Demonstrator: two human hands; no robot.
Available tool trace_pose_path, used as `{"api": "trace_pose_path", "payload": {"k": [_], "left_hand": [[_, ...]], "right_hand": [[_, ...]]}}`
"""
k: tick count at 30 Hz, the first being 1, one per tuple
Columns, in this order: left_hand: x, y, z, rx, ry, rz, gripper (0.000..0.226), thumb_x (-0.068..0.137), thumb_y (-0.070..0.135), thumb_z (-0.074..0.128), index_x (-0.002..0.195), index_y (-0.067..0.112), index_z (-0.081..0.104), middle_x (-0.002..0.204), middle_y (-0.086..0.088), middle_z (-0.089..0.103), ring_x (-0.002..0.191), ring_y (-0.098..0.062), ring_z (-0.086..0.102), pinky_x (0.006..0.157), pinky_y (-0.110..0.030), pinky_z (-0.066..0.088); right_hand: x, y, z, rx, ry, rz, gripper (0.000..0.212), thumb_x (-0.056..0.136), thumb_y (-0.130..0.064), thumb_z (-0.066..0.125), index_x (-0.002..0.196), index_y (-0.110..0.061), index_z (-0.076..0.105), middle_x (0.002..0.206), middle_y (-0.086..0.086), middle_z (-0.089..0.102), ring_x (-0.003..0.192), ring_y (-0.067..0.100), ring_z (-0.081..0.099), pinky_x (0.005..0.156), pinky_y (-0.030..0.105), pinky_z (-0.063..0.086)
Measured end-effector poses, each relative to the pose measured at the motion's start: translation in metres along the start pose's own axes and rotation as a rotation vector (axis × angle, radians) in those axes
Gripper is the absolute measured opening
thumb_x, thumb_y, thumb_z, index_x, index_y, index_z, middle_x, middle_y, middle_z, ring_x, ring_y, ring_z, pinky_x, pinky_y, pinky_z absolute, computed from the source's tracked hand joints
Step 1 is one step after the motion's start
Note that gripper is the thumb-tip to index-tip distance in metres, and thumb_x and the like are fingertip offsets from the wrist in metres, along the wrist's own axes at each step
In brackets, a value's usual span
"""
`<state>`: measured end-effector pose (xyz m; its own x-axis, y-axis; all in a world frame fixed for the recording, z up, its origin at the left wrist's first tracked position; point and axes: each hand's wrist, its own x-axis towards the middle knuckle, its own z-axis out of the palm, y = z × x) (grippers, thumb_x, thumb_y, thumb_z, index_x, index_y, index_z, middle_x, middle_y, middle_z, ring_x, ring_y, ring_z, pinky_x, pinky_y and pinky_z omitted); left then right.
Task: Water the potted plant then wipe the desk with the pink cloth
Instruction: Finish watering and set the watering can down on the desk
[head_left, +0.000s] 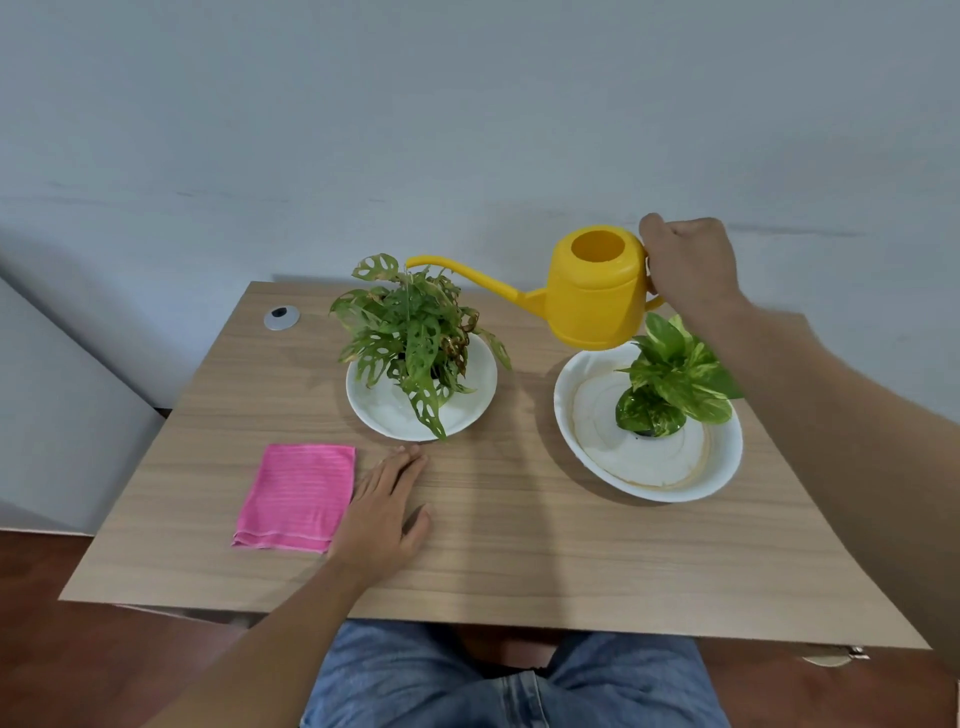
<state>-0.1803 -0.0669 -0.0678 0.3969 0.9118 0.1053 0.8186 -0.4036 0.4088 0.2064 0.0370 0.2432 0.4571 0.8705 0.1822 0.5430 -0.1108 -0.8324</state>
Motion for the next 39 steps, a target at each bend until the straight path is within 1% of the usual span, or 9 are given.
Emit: {"api": "trace_pose_path", "payload": {"k": [4, 8, 11, 13, 16, 20, 28, 34, 39], "left_hand": [[0.001, -0.001, 0.000, -0.002, 0.014, 0.006, 0.075, 0.105, 0.045, 0.056, 0.172, 0.018, 0.036, 0.178, 0.001, 0.033, 0.169, -0.018, 0.026, 0.138, -0.047, 0.027], [0.001, -0.001, 0.000, -0.014, 0.014, 0.019, 0.076, 0.104, 0.044, 0.057, 0.172, 0.018, 0.036, 0.178, 0.002, 0.033, 0.169, -0.017, 0.026, 0.138, -0.046, 0.027], [0.001, -0.001, -0.001, -0.018, 0.011, 0.020, 0.076, 0.104, 0.043, 0.057, 0.172, 0.017, 0.035, 0.177, 0.000, 0.034, 0.168, -0.019, 0.029, 0.137, -0.049, 0.029], [0.001, 0.000, -0.001, -0.010, 0.013, 0.023, 0.076, 0.104, 0.044, 0.056, 0.172, 0.017, 0.035, 0.176, 0.000, 0.035, 0.168, -0.020, 0.029, 0.137, -0.049, 0.030], [0.000, 0.001, -0.002, 0.007, 0.014, 0.026, 0.076, 0.104, 0.045, 0.055, 0.172, 0.016, 0.035, 0.176, -0.002, 0.035, 0.167, -0.021, 0.030, 0.137, -0.048, 0.029], [0.000, 0.001, -0.002, 0.030, 0.007, 0.022, 0.076, 0.106, 0.047, 0.051, 0.173, 0.016, 0.034, 0.178, -0.003, 0.033, 0.168, -0.022, 0.029, 0.137, -0.048, 0.027], [0.001, 0.003, -0.002, 0.062, -0.001, 0.034, 0.073, 0.106, 0.045, 0.049, 0.170, 0.013, 0.038, 0.175, -0.006, 0.038, 0.165, -0.025, 0.034, 0.137, -0.044, 0.024], [0.004, 0.009, -0.005, 0.060, -0.002, 0.043, 0.069, 0.101, 0.042, 0.053, 0.163, 0.012, 0.048, 0.166, -0.004, 0.047, 0.156, -0.026, 0.046, 0.131, -0.046, 0.031], [0.008, 0.018, -0.007, 0.056, -0.018, 0.081, 0.067, 0.104, 0.040, 0.055, 0.165, 0.014, 0.046, 0.168, -0.002, 0.046, 0.156, -0.024, 0.046, 0.128, -0.046, 0.038]], "right_hand": [[-0.014, 0.018, -0.011, 0.006, 0.000, 0.052, 0.047, 0.097, -0.035, 0.055, 0.067, 0.001, 0.052, 0.064, 0.016, 0.044, 0.062, 0.025, 0.046, 0.066, 0.034, 0.040], [-0.028, 0.037, -0.024, 0.009, 0.009, 0.112, 0.053, 0.100, -0.031, 0.056, 0.052, -0.019, 0.037, 0.041, -0.009, 0.034, 0.042, 0.011, 0.033, 0.059, 0.032, 0.033], [-0.039, 0.049, -0.033, 0.012, 0.020, 0.150, 0.059, 0.099, -0.035, 0.057, 0.047, -0.018, 0.036, 0.044, -0.008, 0.029, 0.049, 0.016, 0.030, 0.061, 0.034, 0.030], [-0.048, 0.052, -0.039, 0.011, 0.025, 0.147, 0.053, 0.100, -0.033, 0.058, 0.054, -0.021, 0.033, 0.052, -0.003, 0.029, 0.050, 0.015, 0.027, 0.060, 0.034, 0.029], [-0.064, 0.058, -0.047, -0.021, 0.021, 0.121, 0.045, 0.104, -0.027, 0.056, 0.065, -0.016, 0.036, 0.063, 0.008, 0.030, 0.046, 0.012, 0.024, 0.051, 0.030, 0.030], [-0.076, 0.075, -0.050, 0.018, 0.038, 0.160, 0.041, 0.099, -0.034, 0.055, 0.066, -0.016, 0.040, 0.072, 0.013, 0.036, 0.067, 0.020, 0.033, 0.066, 0.038, 0.030], [-0.098, 0.120, -0.066, 0.037, 0.073, 0.224, 0.054, 0.096, -0.039, 0.057, 0.068, 0.003, 0.039, 0.067, 0.014, 0.040, 0.068, 0.025, 0.038, 0.066, 0.043, 0.032], [-0.116, 0.160, -0.079, 0.026, 0.108, 0.269, 0.057, 0.094, -0.041, 0.059, 0.063, 0.000, 0.036, 0.058, 0.009, 0.037, 0.062, 0.023, 0.035, 0.062, 0.042, 0.032], [-0.136, 0.192, -0.087, 0.066, 0.165, 0.356, 0.054, 0.096, -0.035, 0.061, 0.062, -0.001, 0.037, 0.054, 0.003, 0.035, 0.063, 0.023, 0.035, 0.063, 0.041, 0.034]]}}
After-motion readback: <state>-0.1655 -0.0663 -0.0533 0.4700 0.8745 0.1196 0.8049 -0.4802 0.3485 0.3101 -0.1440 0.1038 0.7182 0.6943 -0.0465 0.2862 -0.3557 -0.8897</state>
